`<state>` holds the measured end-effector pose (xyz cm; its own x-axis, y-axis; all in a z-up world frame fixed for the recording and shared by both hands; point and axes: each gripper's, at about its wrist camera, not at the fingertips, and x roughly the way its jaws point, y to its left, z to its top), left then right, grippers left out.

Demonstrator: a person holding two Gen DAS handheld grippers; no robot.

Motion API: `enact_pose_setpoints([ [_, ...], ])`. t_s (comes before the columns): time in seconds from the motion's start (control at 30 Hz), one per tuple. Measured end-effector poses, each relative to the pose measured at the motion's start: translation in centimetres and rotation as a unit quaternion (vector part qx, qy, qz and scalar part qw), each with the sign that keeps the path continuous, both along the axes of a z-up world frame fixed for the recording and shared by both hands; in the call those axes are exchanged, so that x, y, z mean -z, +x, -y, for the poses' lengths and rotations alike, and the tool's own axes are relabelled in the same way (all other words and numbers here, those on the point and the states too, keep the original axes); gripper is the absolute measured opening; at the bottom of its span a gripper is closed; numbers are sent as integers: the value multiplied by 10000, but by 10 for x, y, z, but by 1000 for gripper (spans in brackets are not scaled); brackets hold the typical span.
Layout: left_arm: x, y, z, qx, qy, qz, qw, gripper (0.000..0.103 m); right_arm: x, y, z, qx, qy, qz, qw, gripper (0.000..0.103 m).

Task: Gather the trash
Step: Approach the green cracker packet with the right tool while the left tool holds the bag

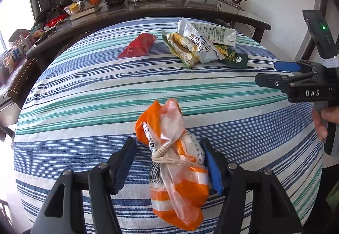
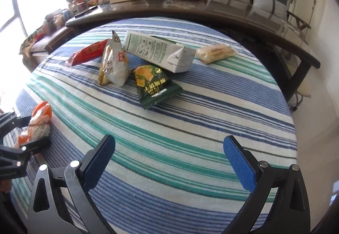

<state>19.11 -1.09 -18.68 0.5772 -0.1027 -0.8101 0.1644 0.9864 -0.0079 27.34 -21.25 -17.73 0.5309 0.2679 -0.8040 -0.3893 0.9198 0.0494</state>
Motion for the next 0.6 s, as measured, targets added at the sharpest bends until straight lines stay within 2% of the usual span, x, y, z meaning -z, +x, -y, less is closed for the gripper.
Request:
enact_pose_setpoints([
  [0.07,1,2,-1,-35,-48,3,10000,69,2,25,-9,-154,-98,-22,9998,95],
  [0.23,1,4,-3,-20,-33,28,10000,70,11,62,-34,-519,-225,-2,9984,89],
  [0.3,1,5,-3,-21,-27,30,10000,70,16,67,-40,-666,-134,-80,9977,73],
  [0.37,2,5,-3,-19,-30,26,10000,70,15,62,-40,-687,14,-79,9976,46],
  [0.47,2,5,-2,-34,-31,18,10000,70,16,42,-29,-443,71,-131,9989,43],
  [0.6,2,3,-3,-96,-36,63,9999,71,18,-14,-8,277,29,-88,9996,44],
])
